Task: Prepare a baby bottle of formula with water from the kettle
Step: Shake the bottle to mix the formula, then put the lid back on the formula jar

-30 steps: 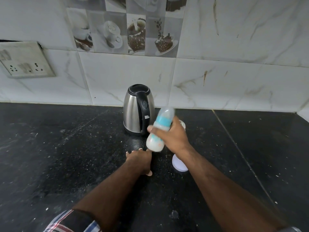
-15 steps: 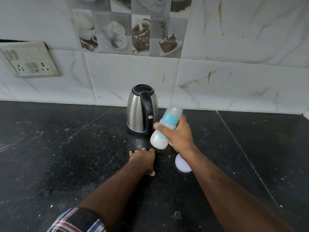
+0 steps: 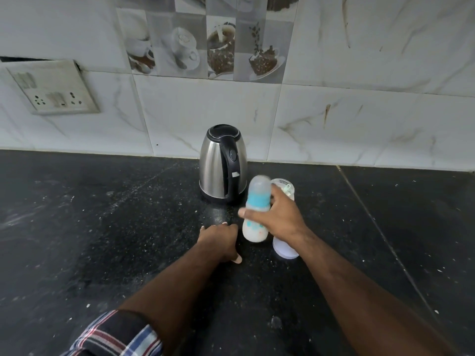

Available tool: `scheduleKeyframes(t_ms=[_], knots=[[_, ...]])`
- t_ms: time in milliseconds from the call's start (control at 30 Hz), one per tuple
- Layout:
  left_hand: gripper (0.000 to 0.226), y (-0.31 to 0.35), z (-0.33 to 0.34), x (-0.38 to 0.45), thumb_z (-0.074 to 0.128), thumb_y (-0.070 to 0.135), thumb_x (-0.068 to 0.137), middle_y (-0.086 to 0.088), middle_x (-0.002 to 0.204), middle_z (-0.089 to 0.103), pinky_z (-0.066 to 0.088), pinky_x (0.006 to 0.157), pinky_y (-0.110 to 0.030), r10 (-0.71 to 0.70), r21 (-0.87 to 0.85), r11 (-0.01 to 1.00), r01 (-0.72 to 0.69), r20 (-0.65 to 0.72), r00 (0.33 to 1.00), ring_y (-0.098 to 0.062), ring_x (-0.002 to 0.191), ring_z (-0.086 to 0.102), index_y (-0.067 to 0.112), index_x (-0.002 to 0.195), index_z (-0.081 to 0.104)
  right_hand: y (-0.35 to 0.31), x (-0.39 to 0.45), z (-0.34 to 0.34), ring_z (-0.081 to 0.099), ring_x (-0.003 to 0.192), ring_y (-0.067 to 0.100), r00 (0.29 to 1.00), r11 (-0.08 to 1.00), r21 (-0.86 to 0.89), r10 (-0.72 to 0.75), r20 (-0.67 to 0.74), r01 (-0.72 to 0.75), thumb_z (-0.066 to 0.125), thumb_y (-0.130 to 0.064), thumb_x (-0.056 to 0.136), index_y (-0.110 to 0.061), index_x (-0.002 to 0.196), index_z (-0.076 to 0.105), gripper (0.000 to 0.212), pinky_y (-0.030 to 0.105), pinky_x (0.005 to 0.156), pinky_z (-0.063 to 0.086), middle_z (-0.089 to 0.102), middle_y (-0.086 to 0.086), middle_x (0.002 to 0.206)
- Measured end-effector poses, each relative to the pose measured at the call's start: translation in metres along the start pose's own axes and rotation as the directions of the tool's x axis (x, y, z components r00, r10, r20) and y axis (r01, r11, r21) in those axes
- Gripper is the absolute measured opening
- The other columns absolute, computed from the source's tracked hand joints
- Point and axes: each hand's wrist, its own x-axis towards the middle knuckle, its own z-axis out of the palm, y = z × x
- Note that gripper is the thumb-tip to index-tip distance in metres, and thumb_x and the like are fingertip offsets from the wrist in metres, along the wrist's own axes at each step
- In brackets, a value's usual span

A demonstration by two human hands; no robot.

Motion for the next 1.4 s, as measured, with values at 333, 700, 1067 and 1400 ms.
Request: scheduleKeyframes(t_ms=[333, 700, 1067, 1400], knots=[[0.073, 0.002, -0.004, -0.023, 0.089, 0.039, 0.075, 0.012, 0.132, 0.067, 0.050, 0.106, -0.036, 0.043, -0.683, 0.708, -0.177, -0.209, 0.977, -0.008, 0.118, 0.064, 0.029, 0.138, 0.053, 0.004, -0.006, 0.009, 0.071, 0.095, 0.009, 0.998, 0.996, 0.069, 0.059, 0.018, -0.060, 0.095, -0.038, 0.064, -0.029, 0.113, 0.059, 0.061, 0.028, 0.078, 0.060, 0.072, -0.008, 0.101], [0.063, 0.013, 0.016, -0.025, 0.082, 0.048, 0.080, 0.007, 0.118, 0.068, 0.052, 0.091, -0.033, -0.160, -0.750, 0.648, -0.131, -0.303, 0.939, -0.015, 0.109, 0.064, 0.025, 0.132, 0.055, 0.004, -0.012, -0.007, 0.074, 0.099, 0.012, 0.980, 0.987, 0.093, 0.119, 0.159, -0.135, 0.080, 0.005, 0.079, -0.012, 0.124, 0.068, 0.049, 0.025, 0.083, 0.061, 0.076, 0.004, 0.114], [0.069, 0.010, 0.035, -0.019, 0.085, 0.041, 0.080, 0.000, 0.129, 0.065, 0.043, 0.047, -0.008, -0.237, -0.737, 0.675, -0.043, -0.272, 0.933, -0.019, 0.120, 0.059, 0.022, 0.136, 0.051, 0.032, -0.011, -0.045, 0.070, 0.095, 0.014, 0.974, 0.907, -0.361, 0.223, -0.031, -0.219, 0.083, -0.039, 0.080, -0.020, 0.117, 0.071, 0.043, 0.030, 0.085, 0.054, 0.075, -0.001, 0.105], [0.076, 0.016, 0.049, -0.020, 0.088, 0.047, 0.073, 0.003, 0.131, 0.062, 0.050, 0.099, -0.036, -0.277, -0.692, 0.721, -0.038, -0.338, 0.899, -0.023, 0.128, 0.049, 0.023, 0.135, 0.052, 0.071, -0.020, -0.035, 0.049, 0.130, 0.026, 0.955, 0.718, -0.676, 0.286, 0.074, -0.163, 0.082, -0.054, 0.071, -0.026, 0.145, 0.048, 0.087, 0.039, 0.101, 0.047, 0.053, 0.002, 0.142]])
